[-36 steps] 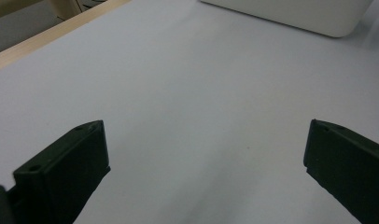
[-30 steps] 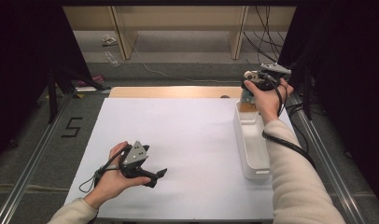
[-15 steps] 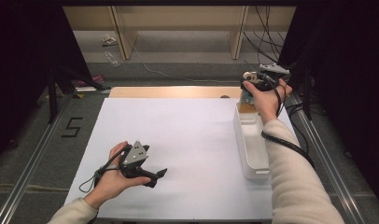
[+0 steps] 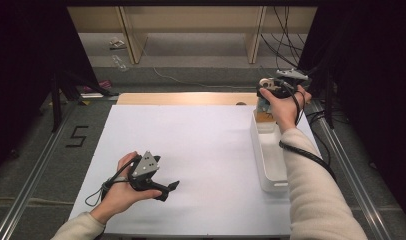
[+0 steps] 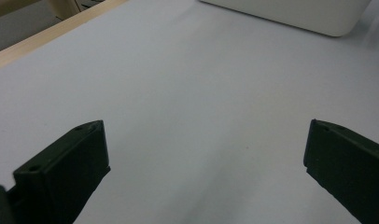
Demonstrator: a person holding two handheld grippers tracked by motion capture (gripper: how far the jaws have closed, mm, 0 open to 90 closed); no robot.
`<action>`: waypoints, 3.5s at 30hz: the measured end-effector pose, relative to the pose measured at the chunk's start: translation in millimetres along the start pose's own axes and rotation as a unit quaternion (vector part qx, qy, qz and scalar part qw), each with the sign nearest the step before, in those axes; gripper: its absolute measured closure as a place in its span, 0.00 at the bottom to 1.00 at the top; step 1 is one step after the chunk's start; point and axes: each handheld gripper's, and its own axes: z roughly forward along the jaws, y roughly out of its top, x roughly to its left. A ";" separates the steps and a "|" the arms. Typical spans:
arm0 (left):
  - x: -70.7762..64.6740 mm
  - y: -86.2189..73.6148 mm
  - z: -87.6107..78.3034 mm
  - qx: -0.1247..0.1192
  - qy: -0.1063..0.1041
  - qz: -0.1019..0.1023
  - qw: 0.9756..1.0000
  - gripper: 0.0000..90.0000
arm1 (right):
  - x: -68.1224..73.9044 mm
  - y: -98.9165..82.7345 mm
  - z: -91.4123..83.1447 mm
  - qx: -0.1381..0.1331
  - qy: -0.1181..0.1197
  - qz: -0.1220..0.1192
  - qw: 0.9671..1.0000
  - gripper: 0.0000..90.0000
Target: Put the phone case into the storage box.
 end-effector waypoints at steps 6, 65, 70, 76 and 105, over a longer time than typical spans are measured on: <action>0.2 0.4 -0.5 0.000 0.001 -0.001 1.000 0.00 | -0.6 -1.8 2.0 0.004 -0.001 0.003 1.000 0.14; 0.4 1.0 -1.0 -0.002 0.000 -0.001 1.000 0.00 | 1.3 -22.7 16.8 0.030 -0.004 0.001 1.000 0.13; 0.3 0.9 -0.8 -0.002 0.000 0.000 1.000 0.00 | 2.1 -25.1 17.7 0.035 -0.003 -0.003 0.999 0.13; 0.2 0.8 -0.7 -0.002 -0.001 0.000 1.000 0.00 | 1.5 -30.1 18.7 0.041 0.000 -0.002 0.999 0.13; -0.3 1.1 -0.1 -0.001 0.000 0.000 1.000 0.00 | -3.1 -39.9 22.7 0.058 0.011 -0.002 0.998 0.01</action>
